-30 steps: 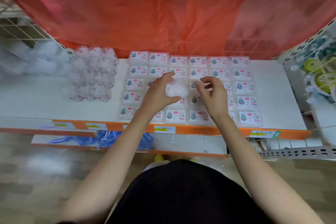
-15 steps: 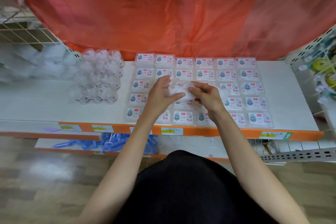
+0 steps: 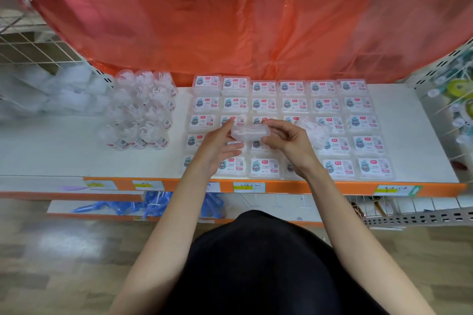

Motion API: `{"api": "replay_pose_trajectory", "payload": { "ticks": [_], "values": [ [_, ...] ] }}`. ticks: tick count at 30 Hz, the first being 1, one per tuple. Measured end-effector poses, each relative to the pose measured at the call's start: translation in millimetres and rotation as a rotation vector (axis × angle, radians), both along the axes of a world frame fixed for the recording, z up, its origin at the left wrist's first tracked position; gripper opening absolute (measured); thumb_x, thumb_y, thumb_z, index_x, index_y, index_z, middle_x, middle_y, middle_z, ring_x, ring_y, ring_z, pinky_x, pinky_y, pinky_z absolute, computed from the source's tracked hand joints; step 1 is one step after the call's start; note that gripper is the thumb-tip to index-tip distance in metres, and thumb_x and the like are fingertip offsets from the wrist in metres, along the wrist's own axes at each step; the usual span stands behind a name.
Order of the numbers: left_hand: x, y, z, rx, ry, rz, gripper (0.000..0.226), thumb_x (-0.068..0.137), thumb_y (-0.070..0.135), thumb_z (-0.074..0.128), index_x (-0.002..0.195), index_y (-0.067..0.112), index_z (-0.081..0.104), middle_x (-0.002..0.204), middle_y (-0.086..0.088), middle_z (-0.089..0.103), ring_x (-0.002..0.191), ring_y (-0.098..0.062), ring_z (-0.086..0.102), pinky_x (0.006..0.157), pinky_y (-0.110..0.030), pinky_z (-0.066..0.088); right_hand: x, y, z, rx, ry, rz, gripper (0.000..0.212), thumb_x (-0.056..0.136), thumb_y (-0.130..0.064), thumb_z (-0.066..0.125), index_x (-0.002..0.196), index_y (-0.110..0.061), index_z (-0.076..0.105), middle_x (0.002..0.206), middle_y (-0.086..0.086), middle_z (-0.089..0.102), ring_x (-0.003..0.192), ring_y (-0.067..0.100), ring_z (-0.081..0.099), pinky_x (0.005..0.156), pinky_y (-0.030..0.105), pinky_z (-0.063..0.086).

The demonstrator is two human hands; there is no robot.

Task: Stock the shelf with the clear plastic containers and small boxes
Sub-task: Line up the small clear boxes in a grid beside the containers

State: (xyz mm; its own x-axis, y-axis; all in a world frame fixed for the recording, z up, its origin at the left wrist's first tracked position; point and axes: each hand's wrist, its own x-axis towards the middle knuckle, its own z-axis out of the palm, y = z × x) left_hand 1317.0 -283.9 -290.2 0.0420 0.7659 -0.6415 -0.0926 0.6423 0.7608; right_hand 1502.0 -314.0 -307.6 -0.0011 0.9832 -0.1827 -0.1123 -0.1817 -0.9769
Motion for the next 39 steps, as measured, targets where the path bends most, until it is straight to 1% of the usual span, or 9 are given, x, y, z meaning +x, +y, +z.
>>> {"api": "replay_pose_trajectory", "payload": {
  "ticks": [3,5,9,14,19,26,32,36,39],
  "values": [
    [1.3,3.2,-3.6,0.074,-0.125,0.095,0.015,0.094,0.013,0.063,0.108,0.008,0.064,0.113,-0.015,0.065,0.087,-0.021,0.069,0.078,-0.029,0.058,2.2,1.1,-4.2,0.050,-0.074,0.021,0.041,0.080,0.015,0.067,0.108,-0.015,0.071,0.131,0.002,0.060,0.129,0.004,0.050,0.104,0.021,0.044],
    [2.0,1.9,-5.0,0.132,-0.171,0.104,0.027,0.092,0.002,0.062,0.119,0.006,0.062,0.121,-0.014,0.064,0.096,-0.020,0.068,0.082,-0.029,0.057,3.8,1.6,-5.6,0.039,-0.058,0.012,0.045,0.083,0.020,0.057,0.105,-0.016,0.071,0.130,-0.001,0.061,0.132,0.009,0.049,0.101,0.029,0.048],
    [2.5,-2.0,-6.2,0.246,-0.142,0.048,0.040,0.090,-0.001,0.061,0.127,0.014,0.059,0.130,-0.006,0.059,0.117,-0.017,0.061,0.086,-0.026,0.055,0.0,4.2,1.1,-0.034,0.015,-0.072,0.034,0.091,0.011,0.050,0.114,-0.009,0.065,0.122,0.005,0.065,0.092,0.016,0.063,0.078,0.035,0.050],
    [0.1,-2.7,-7.6,0.319,-0.090,-0.020,0.038,0.090,-0.003,0.058,0.116,0.024,0.064,0.129,-0.002,0.062,0.122,-0.016,0.057,0.092,-0.029,0.052,-8.0,13.4,4.0,-0.176,0.060,-0.143,0.013,0.095,-0.019,0.063,0.108,-0.021,0.065,0.105,0.007,0.071,0.091,0.019,0.066,0.075,0.031,0.050],
    [0.7,-2.0,-12.3,0.351,0.015,-0.055,0.036,0.091,0.004,0.061,0.123,0.021,0.061,0.128,-0.001,0.062,0.118,-0.013,0.060,0.094,-0.032,0.053,-13.1,14.4,5.0,-0.252,0.012,-0.185,0.010,0.090,-0.010,0.068,0.098,-0.015,0.065,0.084,0.009,0.068,0.068,0.019,0.061,0.059,0.027,0.048],
    [12.5,-1.4,-9.7,0.264,0.053,-0.109,0.026,0.096,0.031,0.060,0.121,0.024,0.057,0.121,-0.003,0.064,0.105,-0.017,0.066,0.084,-0.031,0.056,-12.4,14.5,5.8,-0.314,0.111,-0.263,0.036,0.088,-0.003,0.068,0.122,-0.006,0.056,0.089,0.011,0.067,0.059,0.014,0.061,0.064,0.026,0.053],
    [20.9,4.0,-9.8,0.356,0.077,-0.091,0.018,0.098,0.011,0.056,0.109,0.024,0.061,0.111,-0.013,0.066,0.098,-0.022,0.066,0.074,-0.026,0.055,-16.3,12.9,1.7,-0.315,0.096,-0.193,0.054,0.085,-0.008,0.075,0.129,-0.006,0.044,0.096,0.013,0.070,0.078,0.024,0.066,0.076,0.033,0.060],
    [17.7,15.7,-11.9,0.342,0.140,-0.129,0.026,0.101,0.010,0.046,0.111,0.024,0.067,0.115,-0.021,0.064,0.096,-0.028,0.064,0.074,-0.029,0.054,-7.2,9.4,-5.7,-0.010,-0.285,-0.125,0.079,0.071,-0.020,0.089,0.135,-0.024,0.043,0.136,-0.003,0.045,0.120,0.009,0.050,0.099,0.025,0.047],
    [18.6,22.6,-12.3,0.359,0.177,-0.198,0.031,0.102,0.012,0.043,0.104,0.029,0.069,0.112,-0.013,0.067,0.097,-0.028,0.063,0.075,-0.031,0.052,7.0,15.5,-4.5,0.240,-0.559,0.066,0.070,0.066,-0.018,0.090,0.128,-0.026,0.057,0.150,-0.009,0.035,0.138,0.008,0.034,0.106,0.013,0.031]
  ]
}}
